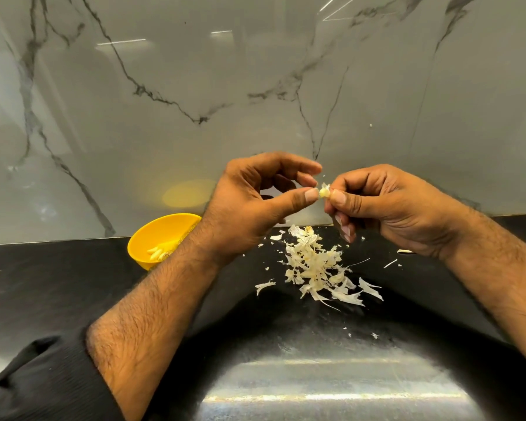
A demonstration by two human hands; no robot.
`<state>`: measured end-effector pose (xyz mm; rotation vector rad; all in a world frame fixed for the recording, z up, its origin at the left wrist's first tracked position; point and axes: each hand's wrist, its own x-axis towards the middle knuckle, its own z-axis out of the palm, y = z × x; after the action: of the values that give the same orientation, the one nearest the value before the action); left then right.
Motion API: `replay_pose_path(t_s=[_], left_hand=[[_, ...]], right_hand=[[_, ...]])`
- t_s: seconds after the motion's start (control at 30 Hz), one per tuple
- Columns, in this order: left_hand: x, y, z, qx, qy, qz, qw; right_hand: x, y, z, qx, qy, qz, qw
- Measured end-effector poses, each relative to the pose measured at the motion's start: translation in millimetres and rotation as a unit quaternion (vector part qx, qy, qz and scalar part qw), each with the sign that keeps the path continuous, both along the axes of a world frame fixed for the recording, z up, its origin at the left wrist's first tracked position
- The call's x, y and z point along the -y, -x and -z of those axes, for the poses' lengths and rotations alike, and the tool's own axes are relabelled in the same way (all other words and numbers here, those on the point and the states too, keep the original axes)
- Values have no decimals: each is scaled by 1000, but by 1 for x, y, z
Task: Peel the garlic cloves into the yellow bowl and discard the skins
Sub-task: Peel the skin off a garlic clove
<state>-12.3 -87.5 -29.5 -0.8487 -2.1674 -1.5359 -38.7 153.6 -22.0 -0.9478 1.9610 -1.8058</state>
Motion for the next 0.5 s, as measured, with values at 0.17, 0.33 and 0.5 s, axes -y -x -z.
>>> replay_pose_path(t_s=[0.17, 0.33, 0.5], left_hand=[[-4, 2, 5, 1, 20, 2, 1000], [-4, 5, 5, -4, 22, -10, 1000], [0, 5, 5, 16, 26, -27, 999]], right_hand=[[3, 2, 3, 13, -12, 23, 1000], [4, 3, 3, 6, -15, 65, 998], [-1, 4, -1, -38, 6, 130, 991]])
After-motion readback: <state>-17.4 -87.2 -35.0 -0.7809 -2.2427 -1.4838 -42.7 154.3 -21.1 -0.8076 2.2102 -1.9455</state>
